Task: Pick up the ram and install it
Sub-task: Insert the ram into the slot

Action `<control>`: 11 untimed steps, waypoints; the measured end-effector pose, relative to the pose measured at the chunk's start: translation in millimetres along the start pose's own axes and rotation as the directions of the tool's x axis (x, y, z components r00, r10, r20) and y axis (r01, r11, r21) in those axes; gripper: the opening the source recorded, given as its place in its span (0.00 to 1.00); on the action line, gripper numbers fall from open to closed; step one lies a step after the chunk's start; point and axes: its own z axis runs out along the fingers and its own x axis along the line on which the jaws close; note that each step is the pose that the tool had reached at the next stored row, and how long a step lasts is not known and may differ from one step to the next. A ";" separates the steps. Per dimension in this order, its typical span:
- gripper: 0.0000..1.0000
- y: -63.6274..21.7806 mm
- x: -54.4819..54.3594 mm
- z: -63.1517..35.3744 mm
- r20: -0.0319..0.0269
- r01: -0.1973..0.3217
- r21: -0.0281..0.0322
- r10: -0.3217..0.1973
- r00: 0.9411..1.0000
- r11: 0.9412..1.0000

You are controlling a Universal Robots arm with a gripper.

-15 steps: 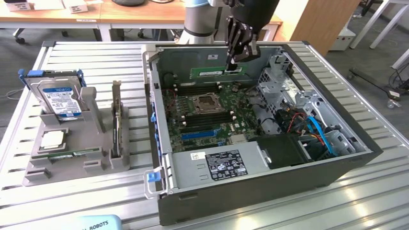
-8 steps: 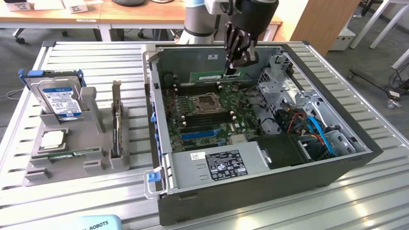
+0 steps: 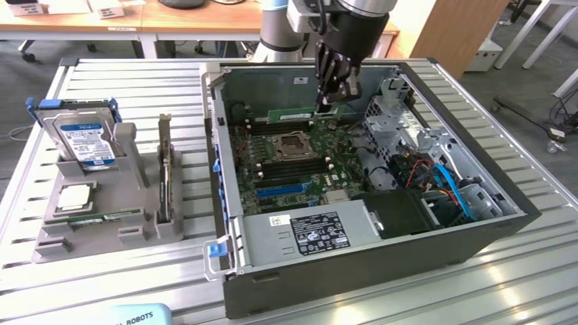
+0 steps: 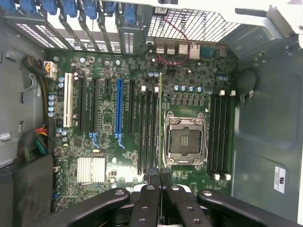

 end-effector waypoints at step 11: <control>0.12 -0.2 0.3 3.1 0.000 -0.010 0.001 0.010 1.000 1.000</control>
